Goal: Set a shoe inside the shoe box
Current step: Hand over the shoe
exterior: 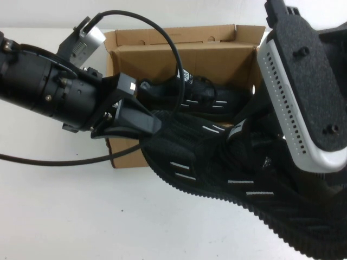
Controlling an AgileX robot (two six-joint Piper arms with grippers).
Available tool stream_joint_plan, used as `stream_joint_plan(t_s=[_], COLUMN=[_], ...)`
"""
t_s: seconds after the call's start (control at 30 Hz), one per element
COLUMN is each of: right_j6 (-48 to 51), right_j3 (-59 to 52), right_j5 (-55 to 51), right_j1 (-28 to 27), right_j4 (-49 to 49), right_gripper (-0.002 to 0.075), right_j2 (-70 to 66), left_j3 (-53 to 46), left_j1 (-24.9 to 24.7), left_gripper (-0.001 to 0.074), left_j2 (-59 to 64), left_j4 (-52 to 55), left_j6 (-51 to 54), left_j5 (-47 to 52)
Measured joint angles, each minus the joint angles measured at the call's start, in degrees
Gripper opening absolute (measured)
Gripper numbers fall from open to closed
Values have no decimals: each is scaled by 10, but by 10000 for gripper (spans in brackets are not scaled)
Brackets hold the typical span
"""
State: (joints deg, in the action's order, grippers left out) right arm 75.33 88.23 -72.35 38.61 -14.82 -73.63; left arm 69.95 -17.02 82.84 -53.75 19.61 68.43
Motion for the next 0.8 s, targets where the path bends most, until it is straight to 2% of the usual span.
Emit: stream_joint_plan(t_s=[0.3, 0.4, 0.57, 0.8], right_j6=[-17, -48, -84, -167], right_j3=[0, 0, 0, 0], right_j5=[0, 4, 9, 43], right_j1=[0, 0, 0, 0], right_j4=[-25, -29, -31, -26], right_gripper=[-2, 34, 185, 512], right_j2=[0, 0, 0, 0], left_j3=[0, 0, 0, 0], left_j1=[0, 0, 0, 0], left_gripper=[108, 108, 108, 108], left_j2=[0, 0, 0, 0], left_j4=[0, -1, -10, -24], left_j6=[4, 4, 8, 14], left_j5=[0, 0, 0, 0])
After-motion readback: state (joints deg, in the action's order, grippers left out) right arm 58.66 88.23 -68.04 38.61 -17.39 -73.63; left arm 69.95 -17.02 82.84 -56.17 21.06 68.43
